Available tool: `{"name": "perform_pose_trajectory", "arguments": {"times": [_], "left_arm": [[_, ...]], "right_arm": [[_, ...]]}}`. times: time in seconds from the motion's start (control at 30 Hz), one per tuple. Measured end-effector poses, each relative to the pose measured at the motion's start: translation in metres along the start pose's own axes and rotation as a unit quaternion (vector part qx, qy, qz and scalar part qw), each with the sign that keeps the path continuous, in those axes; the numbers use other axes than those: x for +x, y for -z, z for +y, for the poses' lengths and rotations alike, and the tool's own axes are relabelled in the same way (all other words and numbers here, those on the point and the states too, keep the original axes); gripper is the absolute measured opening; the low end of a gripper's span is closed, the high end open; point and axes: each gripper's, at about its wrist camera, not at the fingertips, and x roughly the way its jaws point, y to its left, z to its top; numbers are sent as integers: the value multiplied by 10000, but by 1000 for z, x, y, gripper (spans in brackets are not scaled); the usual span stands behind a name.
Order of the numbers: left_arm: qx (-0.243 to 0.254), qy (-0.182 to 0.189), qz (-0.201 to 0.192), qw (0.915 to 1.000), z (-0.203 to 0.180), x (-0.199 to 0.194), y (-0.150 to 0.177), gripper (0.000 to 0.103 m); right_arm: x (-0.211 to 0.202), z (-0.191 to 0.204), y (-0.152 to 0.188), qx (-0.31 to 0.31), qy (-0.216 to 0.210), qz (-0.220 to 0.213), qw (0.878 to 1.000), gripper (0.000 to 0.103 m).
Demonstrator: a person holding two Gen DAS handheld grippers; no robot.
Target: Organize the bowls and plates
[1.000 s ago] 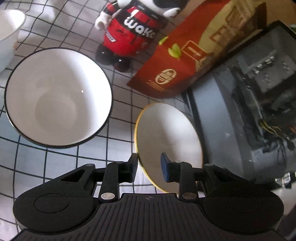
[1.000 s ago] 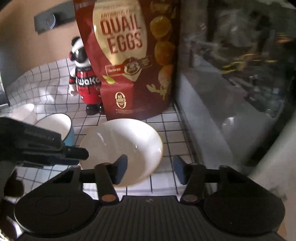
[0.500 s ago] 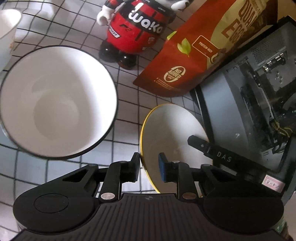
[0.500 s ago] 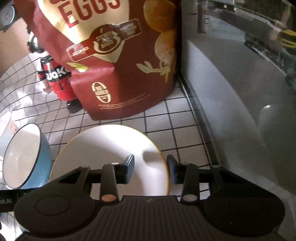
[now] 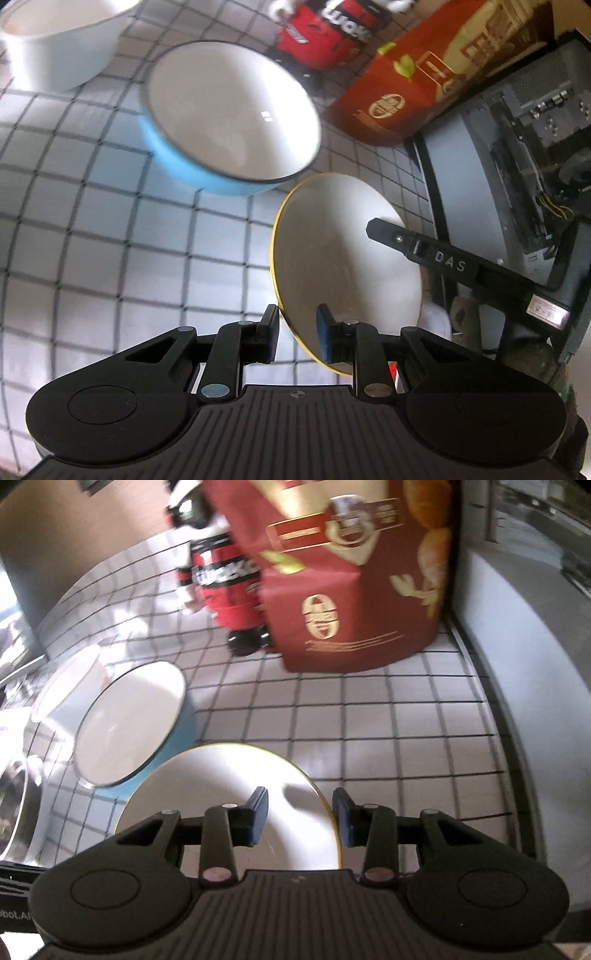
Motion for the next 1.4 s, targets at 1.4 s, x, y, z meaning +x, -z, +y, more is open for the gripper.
{"name": "perform_pose_trajectory", "arguments": {"times": [1.4], "left_arm": [[780,-96,-194,9967,106,-111,-61,24]], "right_arm": [[-32,120,49,644,-488,280,9963,44]]}}
